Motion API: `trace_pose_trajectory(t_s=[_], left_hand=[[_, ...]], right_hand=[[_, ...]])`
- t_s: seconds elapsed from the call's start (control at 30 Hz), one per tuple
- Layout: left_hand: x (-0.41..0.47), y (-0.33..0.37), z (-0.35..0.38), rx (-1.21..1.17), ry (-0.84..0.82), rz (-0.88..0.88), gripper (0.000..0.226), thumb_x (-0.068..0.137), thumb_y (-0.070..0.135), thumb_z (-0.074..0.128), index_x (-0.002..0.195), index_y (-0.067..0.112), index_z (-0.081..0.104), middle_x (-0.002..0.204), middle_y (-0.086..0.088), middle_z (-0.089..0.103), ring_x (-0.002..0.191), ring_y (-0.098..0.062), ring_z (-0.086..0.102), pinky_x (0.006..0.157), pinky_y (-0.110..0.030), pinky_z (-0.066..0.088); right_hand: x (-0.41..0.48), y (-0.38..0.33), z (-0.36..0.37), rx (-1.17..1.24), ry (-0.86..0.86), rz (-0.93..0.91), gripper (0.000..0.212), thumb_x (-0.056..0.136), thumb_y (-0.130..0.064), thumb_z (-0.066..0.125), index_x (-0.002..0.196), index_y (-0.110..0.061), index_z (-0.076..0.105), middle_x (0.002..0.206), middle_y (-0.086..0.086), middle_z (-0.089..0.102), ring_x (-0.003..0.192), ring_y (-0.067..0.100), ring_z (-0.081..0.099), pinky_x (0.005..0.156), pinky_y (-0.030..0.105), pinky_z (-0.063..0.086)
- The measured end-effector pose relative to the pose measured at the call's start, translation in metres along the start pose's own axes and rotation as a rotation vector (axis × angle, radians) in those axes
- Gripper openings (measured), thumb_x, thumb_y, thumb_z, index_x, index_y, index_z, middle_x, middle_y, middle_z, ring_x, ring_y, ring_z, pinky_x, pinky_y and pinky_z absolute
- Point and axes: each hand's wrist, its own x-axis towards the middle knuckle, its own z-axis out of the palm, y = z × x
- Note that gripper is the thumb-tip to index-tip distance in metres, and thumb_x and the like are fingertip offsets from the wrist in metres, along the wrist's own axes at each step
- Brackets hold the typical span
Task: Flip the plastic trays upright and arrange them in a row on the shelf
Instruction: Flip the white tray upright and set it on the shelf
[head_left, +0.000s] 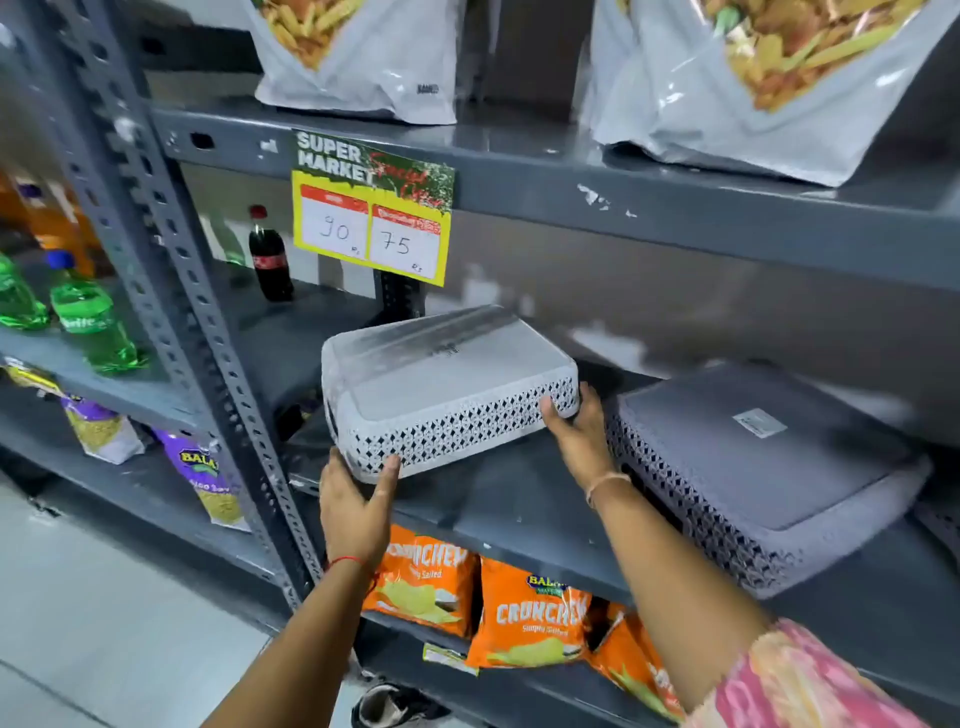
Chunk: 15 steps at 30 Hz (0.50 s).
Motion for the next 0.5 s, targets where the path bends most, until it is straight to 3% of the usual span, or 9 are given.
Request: trace_pose_trajectory(t_s=[0.1,0.27,0.4,0.5], left_hand=[[0.003,0.003,0.008,0.038,0.059,-0.04,0.084,0.073,0.066,0.046,0.133,0.008,0.037,0.139,-0.019,0.046,0.131,-0.033,0.04,0.111,-0.05,0.033],[0.005,0.006,0.013,0.001,0.073,-0.02,0.071,0.074,0.065,0.046,0.129,0.02,0.041,0.132,-0.011,0.053,0.124,-0.029,0.046,0.105,-0.049,0.039],[0.004,0.012,0.019,-0.047,0.13,-0.058,0.069,0.073,0.063,0.049,0.129,0.023,0.043,0.131,-0.009,0.054,0.122,-0.027,0.049,0.105,-0.045,0.041],[0.006,0.022,0.014,-0.11,0.186,-0.049,0.071,0.071,0.061,0.05,0.129,0.02,0.044,0.13,-0.009,0.054,0.12,-0.026,0.05,0.103,-0.041,0.041]], right_hand=[[0.024,-0.006,0.004,0.142,0.039,0.09,0.092,0.082,-0.05,0.058,0.148,-0.015,0.005,0.159,0.006,0.008,0.145,0.022,0.013,0.12,0.044,0.015],[0.043,-0.007,0.005,0.298,0.036,0.216,0.086,0.086,-0.044,0.055,0.148,-0.018,0.001,0.158,0.003,0.01,0.144,0.022,0.018,0.116,0.038,0.018],[0.05,-0.001,0.011,0.348,0.11,0.229,0.079,0.084,-0.041,0.06,0.146,-0.012,0.02,0.154,0.005,0.027,0.138,0.019,0.031,0.109,0.029,0.024],[0.049,-0.003,0.012,0.245,0.18,0.037,0.059,0.083,-0.034,0.064,0.134,-0.011,0.042,0.14,0.009,0.044,0.126,0.018,0.044,0.1,0.024,0.032]])
